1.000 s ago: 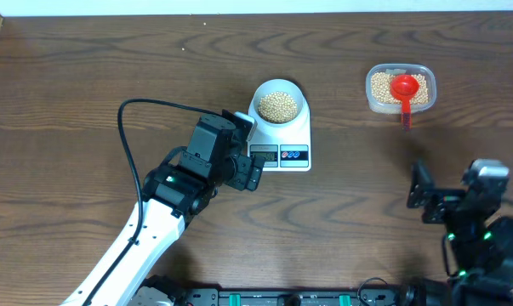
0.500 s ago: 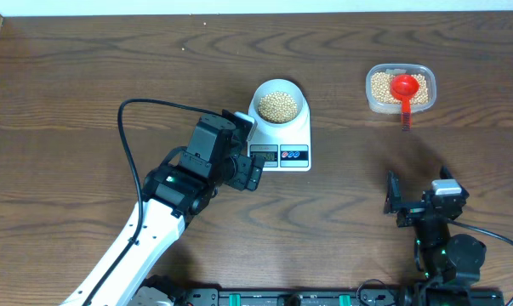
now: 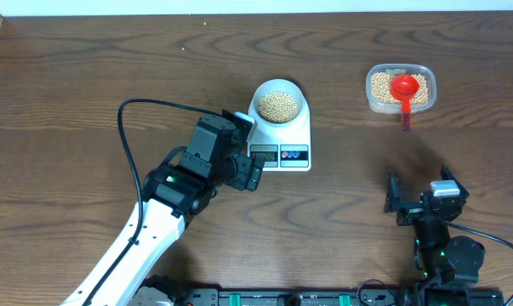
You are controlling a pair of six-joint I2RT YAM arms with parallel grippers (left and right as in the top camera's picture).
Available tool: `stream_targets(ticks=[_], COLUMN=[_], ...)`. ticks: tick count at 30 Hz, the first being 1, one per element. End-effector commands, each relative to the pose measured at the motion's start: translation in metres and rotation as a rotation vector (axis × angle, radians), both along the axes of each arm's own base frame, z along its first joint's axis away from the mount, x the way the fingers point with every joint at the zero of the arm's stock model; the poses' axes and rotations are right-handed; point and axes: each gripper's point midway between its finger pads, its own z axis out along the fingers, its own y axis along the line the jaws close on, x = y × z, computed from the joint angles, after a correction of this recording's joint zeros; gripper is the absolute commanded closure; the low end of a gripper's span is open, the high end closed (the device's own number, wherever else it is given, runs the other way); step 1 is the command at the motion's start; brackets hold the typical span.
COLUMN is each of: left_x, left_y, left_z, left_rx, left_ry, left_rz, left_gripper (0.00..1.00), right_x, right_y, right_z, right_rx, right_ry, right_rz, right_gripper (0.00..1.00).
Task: Scoop item into bowl and weigh 50g on scale
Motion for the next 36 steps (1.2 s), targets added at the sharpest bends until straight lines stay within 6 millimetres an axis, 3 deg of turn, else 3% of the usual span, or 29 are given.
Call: stream_targets(ticks=[1, 36], left_x=[0.0004, 0.0004], left_y=[0.0004, 0.0004], left_z=[0.0026, 0.0026], left_rx=[-0.002, -0.002], left_ry=[-0.009, -0.009], left_rz=[-0.006, -0.006], left_gripper=[0.12, 0.12], right_x=[-0.0001, -0.0001], right_y=[-0.0003, -0.0003], right_z=[-0.0006, -0.0006], right_rx=[-0.017, -0.017], right_ry=[-0.006, -0.006], right_rz=[-0.003, -0.003], right_gripper=[0.01, 0.01])
